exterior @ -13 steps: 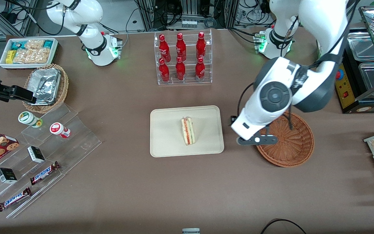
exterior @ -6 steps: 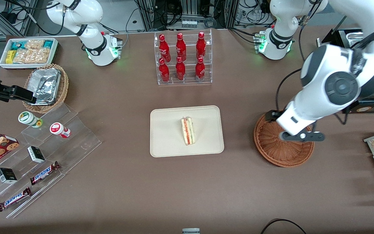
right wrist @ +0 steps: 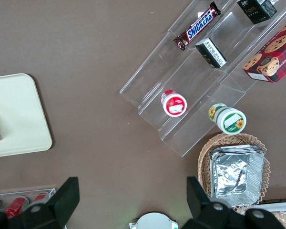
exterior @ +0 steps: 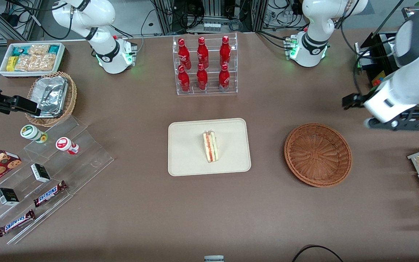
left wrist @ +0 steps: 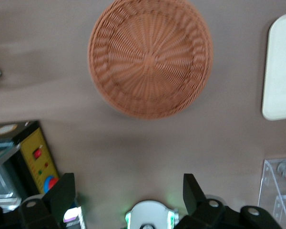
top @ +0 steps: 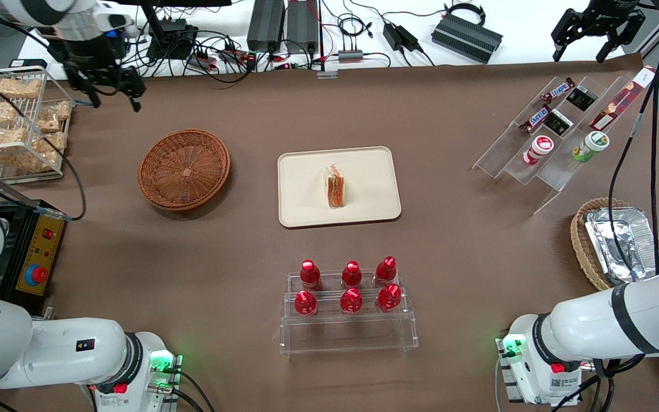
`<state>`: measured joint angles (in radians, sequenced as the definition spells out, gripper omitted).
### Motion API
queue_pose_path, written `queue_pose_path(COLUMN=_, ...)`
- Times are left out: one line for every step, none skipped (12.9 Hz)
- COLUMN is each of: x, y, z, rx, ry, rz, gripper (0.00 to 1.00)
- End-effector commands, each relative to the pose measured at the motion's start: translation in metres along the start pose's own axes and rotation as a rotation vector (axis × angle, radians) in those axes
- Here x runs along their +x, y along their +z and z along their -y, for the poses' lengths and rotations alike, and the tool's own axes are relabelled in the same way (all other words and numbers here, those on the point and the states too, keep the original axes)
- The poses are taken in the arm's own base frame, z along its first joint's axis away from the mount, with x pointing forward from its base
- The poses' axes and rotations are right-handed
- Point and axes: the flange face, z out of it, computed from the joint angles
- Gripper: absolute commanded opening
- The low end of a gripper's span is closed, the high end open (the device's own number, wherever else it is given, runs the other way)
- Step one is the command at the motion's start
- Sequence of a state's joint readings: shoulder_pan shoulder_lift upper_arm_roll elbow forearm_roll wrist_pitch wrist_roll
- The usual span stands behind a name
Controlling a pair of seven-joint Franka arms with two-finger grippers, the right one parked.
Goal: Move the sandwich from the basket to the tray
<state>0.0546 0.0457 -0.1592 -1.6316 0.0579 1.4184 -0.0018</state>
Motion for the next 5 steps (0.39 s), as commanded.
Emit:
queue_pose_path(x=-0.030, y=-0.018, z=0.002, rx=-0.005, ry=0.004, rz=0.018, gripper=1.00)
queue_pose_path(x=-0.037, y=-0.023, z=0.007, rx=-0.008, ry=0.005, rz=0.017, gripper=1.00)
queue_pose_path(x=-0.042, y=-0.026, z=0.008, rx=-0.006, ry=0.013, rz=0.016, gripper=1.00)
queue_pose_path(x=-0.045, y=-0.029, z=0.010, rx=-0.007, ry=0.008, rz=0.010, gripper=1.00)
queue_pose_path(x=-0.045, y=-0.029, z=0.012, rx=-0.008, ry=0.004, rz=0.010, gripper=1.00)
